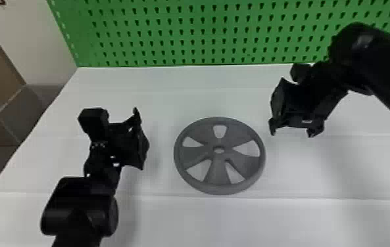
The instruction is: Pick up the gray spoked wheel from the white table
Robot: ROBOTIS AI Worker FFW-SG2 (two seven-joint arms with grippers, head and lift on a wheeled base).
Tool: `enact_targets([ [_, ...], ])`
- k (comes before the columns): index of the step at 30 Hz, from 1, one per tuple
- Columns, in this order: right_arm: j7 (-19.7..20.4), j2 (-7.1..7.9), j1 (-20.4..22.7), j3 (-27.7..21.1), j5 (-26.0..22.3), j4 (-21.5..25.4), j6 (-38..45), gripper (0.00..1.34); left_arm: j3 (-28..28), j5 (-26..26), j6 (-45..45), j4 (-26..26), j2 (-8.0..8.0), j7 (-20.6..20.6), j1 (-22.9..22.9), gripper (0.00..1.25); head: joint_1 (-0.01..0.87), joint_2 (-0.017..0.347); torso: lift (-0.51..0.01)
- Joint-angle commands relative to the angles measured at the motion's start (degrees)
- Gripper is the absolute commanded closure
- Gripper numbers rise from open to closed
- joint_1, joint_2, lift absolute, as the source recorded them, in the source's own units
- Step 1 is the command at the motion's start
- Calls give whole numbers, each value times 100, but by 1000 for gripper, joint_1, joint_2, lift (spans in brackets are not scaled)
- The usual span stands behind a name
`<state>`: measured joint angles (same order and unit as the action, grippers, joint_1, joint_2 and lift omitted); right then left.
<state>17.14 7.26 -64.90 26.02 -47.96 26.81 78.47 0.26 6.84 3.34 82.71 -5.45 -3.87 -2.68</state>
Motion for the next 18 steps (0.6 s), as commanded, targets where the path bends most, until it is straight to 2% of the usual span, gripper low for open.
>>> enact_targets([
  [1,0,-75,21,26,-3,17,-68,144,0,1,-8,0,0,0,-4,369,839,130,-65],
  [6,0,-190,21,316,-126,88,-156,144,0,1,-17,0,0,0,-13,369,839,130,-65],
  [18,44,-444,47,281,-249,193,-226,144,-18,1,-35,0,0,0,-40,369,839,130,-65],
])
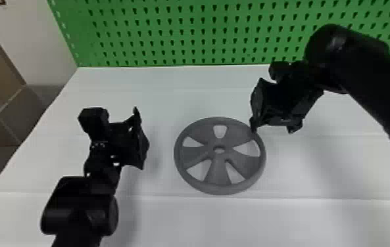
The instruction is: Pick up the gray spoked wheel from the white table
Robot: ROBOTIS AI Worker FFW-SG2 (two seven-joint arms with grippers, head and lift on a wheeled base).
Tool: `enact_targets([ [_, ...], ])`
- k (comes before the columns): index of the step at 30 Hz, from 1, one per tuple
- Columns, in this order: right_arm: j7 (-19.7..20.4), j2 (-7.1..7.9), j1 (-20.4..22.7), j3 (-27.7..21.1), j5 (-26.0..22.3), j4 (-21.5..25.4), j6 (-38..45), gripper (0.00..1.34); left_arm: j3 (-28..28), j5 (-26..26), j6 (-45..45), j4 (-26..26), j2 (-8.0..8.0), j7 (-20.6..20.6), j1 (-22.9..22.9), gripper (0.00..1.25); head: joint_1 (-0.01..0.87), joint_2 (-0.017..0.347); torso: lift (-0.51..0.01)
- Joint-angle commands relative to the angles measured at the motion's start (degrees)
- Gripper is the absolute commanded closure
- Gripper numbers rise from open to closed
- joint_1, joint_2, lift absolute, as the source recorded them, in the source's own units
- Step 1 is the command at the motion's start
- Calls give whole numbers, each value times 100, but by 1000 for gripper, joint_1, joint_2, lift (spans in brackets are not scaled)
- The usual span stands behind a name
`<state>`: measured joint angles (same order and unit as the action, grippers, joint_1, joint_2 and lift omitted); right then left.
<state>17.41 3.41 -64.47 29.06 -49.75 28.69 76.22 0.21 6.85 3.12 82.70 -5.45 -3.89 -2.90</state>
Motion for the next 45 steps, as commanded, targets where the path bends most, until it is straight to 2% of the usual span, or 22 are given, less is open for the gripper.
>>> enact_targets([
  [1,52,-77,5,-14,-132,5,-2,144,-12,0,-14,0,0,-6,-17,369,839,130,-65],
  [7,184,-68,-12,355,-562,5,-2,144,-12,-9,-14,0,0,-6,-52,369,839,130,-65],
  [19,193,-33,-21,619,-905,-3,104,144,-21,9,-22,0,-18,-6,-61,369,839,130,-65],
  [38,219,-7,-21,671,-958,-30,34,144,-47,44,-49,0,-53,-6,-79,369,839,130,-65],
  [45,219,-7,-48,900,-1037,-30,-19,142,-56,53,-66,0,-61,3,-79,369,839,130,-65],
])
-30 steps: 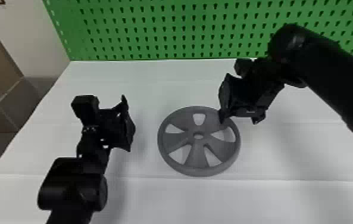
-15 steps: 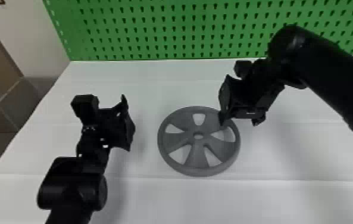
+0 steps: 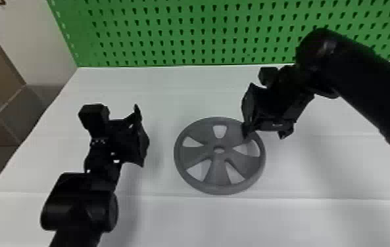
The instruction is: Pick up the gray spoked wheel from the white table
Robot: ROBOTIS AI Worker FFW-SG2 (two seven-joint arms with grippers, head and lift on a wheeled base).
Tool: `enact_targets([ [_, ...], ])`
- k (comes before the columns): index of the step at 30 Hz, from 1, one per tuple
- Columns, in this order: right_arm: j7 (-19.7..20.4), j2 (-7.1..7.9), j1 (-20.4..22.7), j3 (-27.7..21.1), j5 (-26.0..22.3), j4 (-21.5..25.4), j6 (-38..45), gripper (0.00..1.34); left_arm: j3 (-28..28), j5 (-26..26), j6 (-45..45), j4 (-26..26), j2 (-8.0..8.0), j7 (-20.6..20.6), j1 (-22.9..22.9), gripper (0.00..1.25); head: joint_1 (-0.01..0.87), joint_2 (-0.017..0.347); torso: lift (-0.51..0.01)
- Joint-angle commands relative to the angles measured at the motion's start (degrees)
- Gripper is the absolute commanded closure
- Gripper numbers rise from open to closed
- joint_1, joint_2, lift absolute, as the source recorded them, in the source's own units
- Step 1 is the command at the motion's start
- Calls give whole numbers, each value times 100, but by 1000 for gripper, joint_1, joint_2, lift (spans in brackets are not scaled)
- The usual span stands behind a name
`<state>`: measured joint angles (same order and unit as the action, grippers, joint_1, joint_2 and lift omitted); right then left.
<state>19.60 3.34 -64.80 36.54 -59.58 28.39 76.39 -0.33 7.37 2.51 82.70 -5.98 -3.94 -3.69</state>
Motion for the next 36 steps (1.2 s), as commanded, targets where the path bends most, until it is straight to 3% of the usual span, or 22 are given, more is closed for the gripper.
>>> enact_targets([
  [1,0,0,-24,239,-80,0,-45,144,-2,1,-5,0,-8,-2,0,369,839,130,-65],
  [9,0,-9,-59,600,-142,35,-80,144,-11,1,-31,0,-8,7,0,369,839,130,-65],
  [15,-44,35,-33,951,16,457,-89,142,-2,19,-31,0,-17,7,0,369,839,130,-65],
  [17,-404,26,-24,1100,315,606,-89,142,-2,19,-31,0,-17,-2,0,369,839,130,-65],
  [20,-624,18,-24,1241,509,729,-98,142,-11,27,-31,0,-17,-2,0,369,839,130,-65],
  [28,-1644,18,-15,1320,1203,729,-168,142,-11,19,-31,0,-17,-2,0,369,839,130,-65],
  [36,-1758,26,-6,1329,1326,729,-203,144,-11,27,-31,0,-17,-2,0,369,839,130,-65],
])
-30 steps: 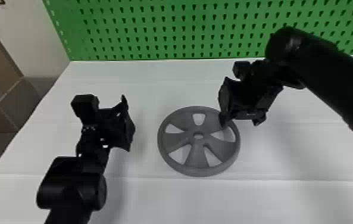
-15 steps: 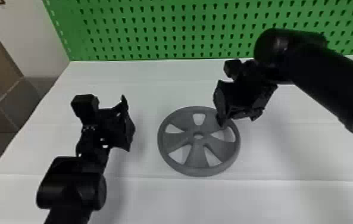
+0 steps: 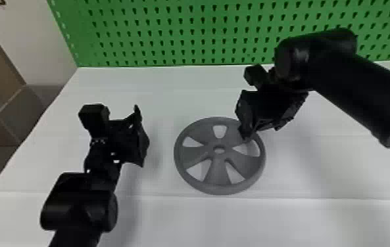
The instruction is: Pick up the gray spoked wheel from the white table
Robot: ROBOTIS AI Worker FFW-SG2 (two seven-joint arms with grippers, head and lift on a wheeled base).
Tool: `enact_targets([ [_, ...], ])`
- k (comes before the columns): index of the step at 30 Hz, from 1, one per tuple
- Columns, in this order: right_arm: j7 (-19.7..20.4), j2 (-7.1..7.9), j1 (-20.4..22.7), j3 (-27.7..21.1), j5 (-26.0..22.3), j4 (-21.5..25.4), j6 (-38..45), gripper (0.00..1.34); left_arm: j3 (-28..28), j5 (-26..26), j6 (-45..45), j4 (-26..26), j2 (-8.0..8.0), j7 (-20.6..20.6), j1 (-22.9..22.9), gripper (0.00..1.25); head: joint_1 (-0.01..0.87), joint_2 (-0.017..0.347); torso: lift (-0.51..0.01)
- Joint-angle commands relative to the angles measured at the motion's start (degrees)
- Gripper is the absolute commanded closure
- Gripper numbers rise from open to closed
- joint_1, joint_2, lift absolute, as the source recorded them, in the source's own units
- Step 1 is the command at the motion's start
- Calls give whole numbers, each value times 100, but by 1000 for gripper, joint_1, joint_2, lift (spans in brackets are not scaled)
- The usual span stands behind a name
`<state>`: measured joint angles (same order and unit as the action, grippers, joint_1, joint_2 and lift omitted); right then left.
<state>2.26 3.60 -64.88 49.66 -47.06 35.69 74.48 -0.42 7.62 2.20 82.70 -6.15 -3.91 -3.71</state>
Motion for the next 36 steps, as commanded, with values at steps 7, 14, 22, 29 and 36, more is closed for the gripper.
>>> enact_targets([
  [7,-77,18,19,-44,110,-19,-74,142,-2,11,0,0,0,-4,2,369,839,130,-65],
  [14,-77,0,107,-114,285,-27,-189,144,7,20,0,0,-9,5,2,369,839,130,-65],
  [22,-86,-149,397,-580,883,-19,-250,142,24,29,0,0,-9,5,2,369,839,130,-65],
  [29,-490,-211,660,-1151,1639,8,-250,142,-2,20,0,0,-9,5,-16,369,839,130,-65],
  [36,-622,-211,871,-1626,2184,8,-250,142,-99,37,9,35,-18,5,-60,369,839,130,-65],
])
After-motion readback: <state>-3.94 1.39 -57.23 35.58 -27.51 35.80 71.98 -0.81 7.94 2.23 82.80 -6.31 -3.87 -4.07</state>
